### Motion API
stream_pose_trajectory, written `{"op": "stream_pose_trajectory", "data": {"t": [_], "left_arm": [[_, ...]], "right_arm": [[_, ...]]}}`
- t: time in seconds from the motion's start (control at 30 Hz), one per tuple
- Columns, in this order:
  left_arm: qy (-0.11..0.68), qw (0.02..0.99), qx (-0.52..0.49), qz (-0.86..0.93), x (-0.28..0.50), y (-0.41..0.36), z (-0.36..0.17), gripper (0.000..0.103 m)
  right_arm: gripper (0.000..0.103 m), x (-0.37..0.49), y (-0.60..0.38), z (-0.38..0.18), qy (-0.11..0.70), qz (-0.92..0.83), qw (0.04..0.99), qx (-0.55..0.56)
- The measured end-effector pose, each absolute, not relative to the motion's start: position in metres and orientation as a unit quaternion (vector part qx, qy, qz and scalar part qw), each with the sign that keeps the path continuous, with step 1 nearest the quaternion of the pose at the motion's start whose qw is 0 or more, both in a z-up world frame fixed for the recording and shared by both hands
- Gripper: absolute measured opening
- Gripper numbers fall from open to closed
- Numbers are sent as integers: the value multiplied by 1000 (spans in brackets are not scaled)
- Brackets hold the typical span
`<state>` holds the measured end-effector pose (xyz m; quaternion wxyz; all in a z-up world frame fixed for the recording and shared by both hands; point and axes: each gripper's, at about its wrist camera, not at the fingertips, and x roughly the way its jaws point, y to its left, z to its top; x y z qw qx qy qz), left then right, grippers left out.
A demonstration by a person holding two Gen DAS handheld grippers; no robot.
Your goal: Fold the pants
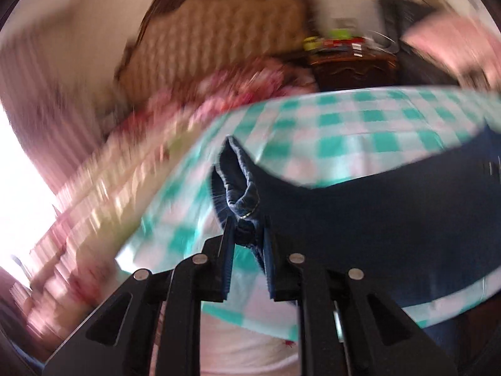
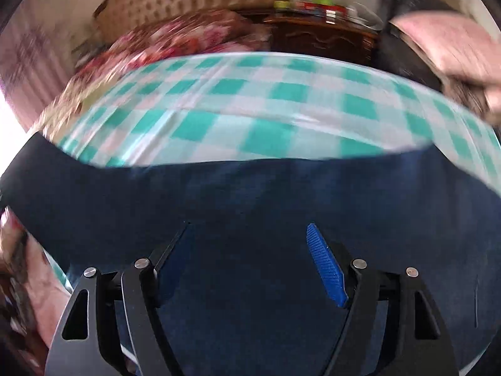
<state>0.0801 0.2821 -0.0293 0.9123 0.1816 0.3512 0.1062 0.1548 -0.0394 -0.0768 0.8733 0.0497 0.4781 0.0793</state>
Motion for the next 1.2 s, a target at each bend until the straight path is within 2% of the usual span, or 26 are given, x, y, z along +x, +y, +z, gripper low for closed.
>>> {"op": "stream_pose_trajectory", "data": {"t": [0.13, 0.27, 0.33, 0.37, 0.4, 0.43, 0.5, 0.6, 0.7, 0.77, 0.8, 0.83, 1.03, 1.2], "left_arm": [[290, 907, 302, 50, 58, 146, -31, 17], [263, 888, 376, -23, 31, 37, -91, 18], [263, 875, 404, -43, 23, 11, -121, 27], [260, 865, 427, -44, 17, 2, -138, 28], [252, 860, 443, -38, 14, -3, -147, 34], [244, 857, 453, -30, 11, -5, -153, 45], [237, 859, 454, -18, 6, -2, -155, 55], [254, 863, 436, -11, 13, 10, -153, 57], [262, 859, 438, -29, 21, 10, -157, 56], [264, 854, 446, -46, 24, 6, -159, 50], [264, 852, 449, -54, 26, 4, -162, 39], [270, 850, 448, -67, 28, 3, -165, 18], [266, 880, 386, -72, 34, 18, -144, 16], [260, 902, 338, -71, 38, 31, -118, 16]], "right_arm": [[72, 141, -104, -65, 465, 33, 876, 121], [73, 129, -147, -70, 475, 8, 866, 152], [73, 122, -162, -75, 480, 0, 863, 158], [73, 119, -168, -78, 484, 0, 860, 162], [73, 117, -173, -81, 488, 0, 857, 167], [73, 114, -178, -85, 492, 0, 853, 172], [73, 111, -183, -90, 498, 3, 849, 178], [73, 113, -181, -94, 503, 17, 843, 190], [73, 114, -171, -94, 512, 46, 834, 200], [73, 115, -162, -94, 522, 73, 823, 214], [74, 116, -160, -94, 526, 84, 816, 224], [76, 117, -157, -94, 531, 98, 807, 238], [80, 128, -141, -101, 565, 155, 748, 312], [80, 143, -105, -104, 596, 186, 717, 309]]}}
